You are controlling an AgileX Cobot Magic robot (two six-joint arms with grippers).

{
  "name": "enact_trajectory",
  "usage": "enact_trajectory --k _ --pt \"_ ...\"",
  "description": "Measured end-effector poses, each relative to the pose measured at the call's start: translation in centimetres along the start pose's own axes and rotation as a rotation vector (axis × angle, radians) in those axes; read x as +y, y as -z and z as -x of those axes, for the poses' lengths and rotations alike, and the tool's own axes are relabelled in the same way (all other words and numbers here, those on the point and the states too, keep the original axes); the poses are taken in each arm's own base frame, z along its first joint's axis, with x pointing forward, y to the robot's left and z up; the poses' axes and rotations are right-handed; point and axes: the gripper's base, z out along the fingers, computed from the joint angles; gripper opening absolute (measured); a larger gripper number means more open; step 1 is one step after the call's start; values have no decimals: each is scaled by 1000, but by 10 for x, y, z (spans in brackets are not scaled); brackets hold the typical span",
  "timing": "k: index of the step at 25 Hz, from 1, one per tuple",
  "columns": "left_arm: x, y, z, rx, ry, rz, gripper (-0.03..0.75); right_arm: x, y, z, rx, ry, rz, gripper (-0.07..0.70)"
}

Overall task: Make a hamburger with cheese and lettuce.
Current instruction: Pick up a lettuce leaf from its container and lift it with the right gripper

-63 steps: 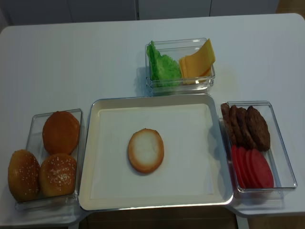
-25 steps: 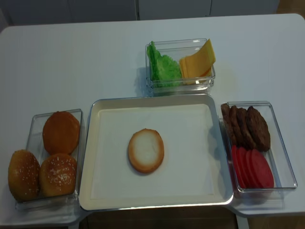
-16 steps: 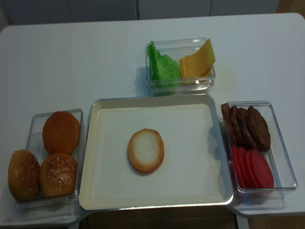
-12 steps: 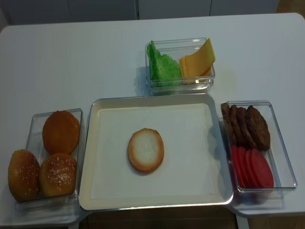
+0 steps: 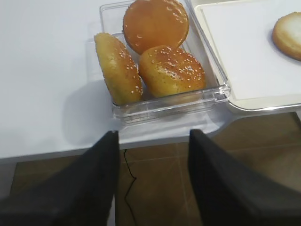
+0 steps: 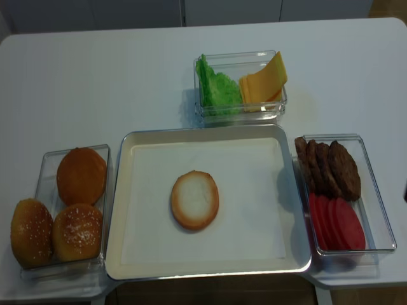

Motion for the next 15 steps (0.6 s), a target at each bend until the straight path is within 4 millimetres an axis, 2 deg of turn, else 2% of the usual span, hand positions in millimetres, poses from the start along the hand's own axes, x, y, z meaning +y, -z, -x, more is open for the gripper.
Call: enact_trajectory --k 8,15 --pt "0 0 0 0 0 0 359 1 -81 64 179 -29 76 496" --pt "0 0 0 0 0 0 359 10 -158 102 242 0 139 496"
